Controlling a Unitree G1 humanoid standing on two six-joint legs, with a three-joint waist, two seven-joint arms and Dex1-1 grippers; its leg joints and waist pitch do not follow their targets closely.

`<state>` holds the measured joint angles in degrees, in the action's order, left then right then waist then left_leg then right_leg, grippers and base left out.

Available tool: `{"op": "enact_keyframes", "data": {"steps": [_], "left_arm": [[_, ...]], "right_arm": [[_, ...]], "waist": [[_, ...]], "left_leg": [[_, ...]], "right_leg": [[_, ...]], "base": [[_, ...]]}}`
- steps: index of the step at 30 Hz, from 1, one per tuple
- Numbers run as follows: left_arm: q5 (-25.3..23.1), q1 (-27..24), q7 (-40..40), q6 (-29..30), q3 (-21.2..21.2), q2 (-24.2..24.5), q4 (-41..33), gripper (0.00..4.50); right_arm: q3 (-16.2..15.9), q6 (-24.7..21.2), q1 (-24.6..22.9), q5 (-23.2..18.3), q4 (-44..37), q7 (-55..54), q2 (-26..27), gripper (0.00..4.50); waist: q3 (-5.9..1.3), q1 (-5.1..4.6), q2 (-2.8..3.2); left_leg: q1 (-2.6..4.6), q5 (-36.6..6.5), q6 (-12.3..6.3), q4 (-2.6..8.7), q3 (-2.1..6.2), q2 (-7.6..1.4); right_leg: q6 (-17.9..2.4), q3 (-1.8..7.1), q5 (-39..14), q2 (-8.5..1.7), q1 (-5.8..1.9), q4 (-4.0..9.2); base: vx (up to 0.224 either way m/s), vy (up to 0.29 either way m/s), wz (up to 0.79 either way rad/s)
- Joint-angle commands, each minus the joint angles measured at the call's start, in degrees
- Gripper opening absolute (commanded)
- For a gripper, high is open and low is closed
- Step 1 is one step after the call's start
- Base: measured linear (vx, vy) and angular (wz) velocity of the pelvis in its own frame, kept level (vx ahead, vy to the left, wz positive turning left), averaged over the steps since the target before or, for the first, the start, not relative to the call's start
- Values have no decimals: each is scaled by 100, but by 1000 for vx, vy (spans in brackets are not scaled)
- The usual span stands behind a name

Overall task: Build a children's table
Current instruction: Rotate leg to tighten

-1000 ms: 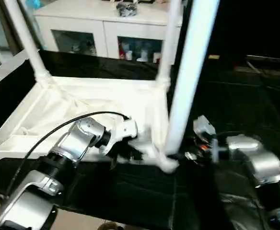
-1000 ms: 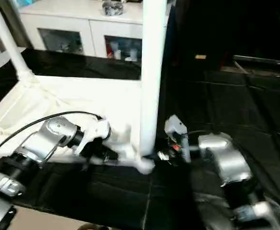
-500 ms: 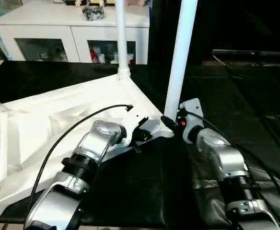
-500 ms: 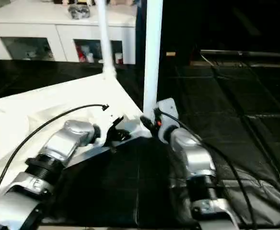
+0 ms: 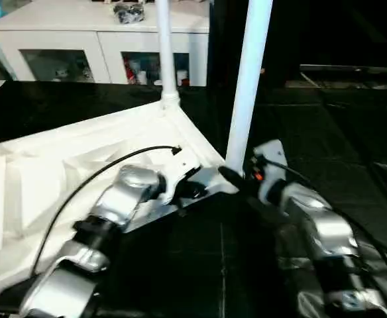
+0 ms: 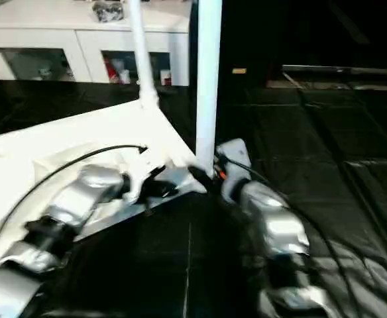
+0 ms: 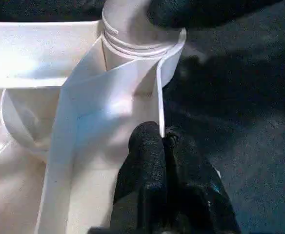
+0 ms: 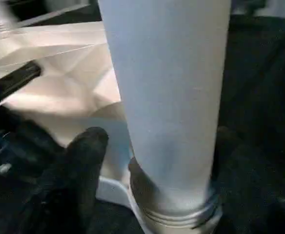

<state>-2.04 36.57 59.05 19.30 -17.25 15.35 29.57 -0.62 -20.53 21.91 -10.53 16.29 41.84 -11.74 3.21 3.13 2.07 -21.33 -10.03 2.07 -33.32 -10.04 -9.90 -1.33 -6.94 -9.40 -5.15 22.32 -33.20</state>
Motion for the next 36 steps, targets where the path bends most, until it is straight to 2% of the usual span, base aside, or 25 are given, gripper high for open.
{"op": "enact_keyframes", "data": {"steps": [1, 2, 3, 5, 6, 9, 11, 12, 15, 16, 17, 19, 21, 22, 25, 35, 36], "left_arm": [[137, 23, 502, -344, -146, 72, -275, 0], [183, -27, 865, -432, -224, 235, -321, 0], [194, -41, 971, -437, -249, 285, -334, 0], [207, -81, 1282, -636, -346, 422, -331, 0], [182, -86, 1433, -800, -422, 497, -294, 0], [122, -81, 1701, -1085, -558, 614, -206, 0], [110, -75, 1758, -1142, -585, 632, -183, 0], [89, -45, 2042, -1310, -714, 712, -158, 0], [89, -40, 2244, -1396, -788, 772, -186, 0], [84, -41, 2371, -1439, -855, 808, -214, 0], [76, -37, 2428, -1475, -889, 826, -217, 0], [50, -22, 2541, -1579, -966, 861, -201, 0], [41, -15, 2570, -1615, -992, 869, -191, 0], [31, -6, 2609, -1656, -1014, 874, -179, 0], [20, 13, 2651, -1726, -1024, 871, -135, 0], [14, 21, 2713, -1820, -1041, 878, -75, 0], [10, 25, 2713, -1829, -1041, 873, -63, 0]], "right_arm": [[-229, 93, -90, -101, -100, 576, -222, 382], [-234, 228, -132, -129, -113, 1058, -587, 394], [-235, 268, -143, -143, -119, 1215, -697, 394], [-247, 365, -169, -229, -168, 1692, -991, 394], [-270, 398, -170, -297, -187, 1979, -1147, 394], [-372, 424, -163, -394, -213, 2530, -1415, 394], [-407, 438, -162, -409, -219, 2659, -1468, 394], [-564, 472, -121, -484, -181, 3130, -1658, 394], [-648, 542, -84, -522, -128, 3373, -1748, 394], [-674, 585, -46, -537, -68, 3518, -1762, 394], [-686, 616, -21, -535, -30, 3580, -1762, 378], [-752, 573, 35, -560, 47, 3785, -1773, 378], [-797, 542, 51, -568, 64, 3880, -1787, 347], [-855, 501, 64, -562, 73, 3973, -1806, 343], [-986, 444, 91, -596, 84, 4133, -1837, 317], [-1043, 413, 163, -618, 183, 4307, -1805, 245], [-1054, 399, 169, -633, 189, 4326, -1810, 224]], "waist": [[-448, 39, -17], [-438, 87, -20], [-425, 123, -7], [-424, 168, -15], [-418, 215, -18], [-391, 263, -17], [-387, 278, -24], [-395, 304, -42], [-399, 338, -40], [-396, 344, -70], [-401, 350, -68], [-409, 357, -59], [-409, 357, -62], [-412, 355, -76], [-418, 372, -67], [-426, 401, -74], [-425, 402, -88]], "left_leg": [[54, -906, -469, 331, 125, -356], [70, -955, -475, 331, 120, -368], [89, -1001, -466, 331, 97, -389], [73, -1051, -457, 329, 100, -387], [91, -1143, -422, 334, 91, -391], [136, -1446, -314, 350, 81, -407], [137, -1489, -281, 354, 79, -409], [133, -1501, -267, 355, 86, -405], [137, -1447, -279, 358, 83, -422], [149, -1463, -274, 362, 77, -427], [145, -1451, -278, 357, 81, -422], [118, -1344, -297, 354, 87, -421], [108, -1328, -310, 356, 89, -425], [110, -1319, -306, 355, 89, -426], [119, -1284, -315, 349, 84, -429], [110, -1224, -310, 342, 83, -422], [106, -1213, -312, 341, 82, -422]], "right_leg": [[-1277, 371, -786, -451, -317, 311], [-1280, 366, -848, -448, -320, 318], [-1292, 385, -878, -447, -293, 319], [-1274, 378, -965, -446, -308, 318], [-1263, 380, -1107, -454, -287, 331], [-1176, 383, -1589, -459, -256, 389], [-1146, 387, -1689, -465, -255, 402], [-1105, 375, -1809, -471, -267, 402], [-1068, 390, -1795, -474, -255, 402], [-1096, 391, -1786, -473, -243, 403], [-1114, 388, -1784, -479, -247, 390], [-1123, 386, -1727, -483, -265, 373], [-1140, 383, -1688, -482, -271, 360], [-1142, 381, -1682, -482, -269, 358], [-1161, 388, -1621, -481, -266, 350], [-1153, 381, -1635, -485, -272, 345], [-1147, 382, -1636, -484, -275, 346]], "base": [[0, 0, 0], [0, 0, 0], [0, 0, 0], [0, 0, 0], [0, 0, 0], [0, 0, 0], [0, 0, 0], [0, 0, 0], [0, 0, 0], [0, 0, 0], [0, 0, 0], [0, 0, 0], [0, 0, 0], [0, 0, 0], [0, 0, 0], [0, 0, 0], [0, 0, 0]]}}
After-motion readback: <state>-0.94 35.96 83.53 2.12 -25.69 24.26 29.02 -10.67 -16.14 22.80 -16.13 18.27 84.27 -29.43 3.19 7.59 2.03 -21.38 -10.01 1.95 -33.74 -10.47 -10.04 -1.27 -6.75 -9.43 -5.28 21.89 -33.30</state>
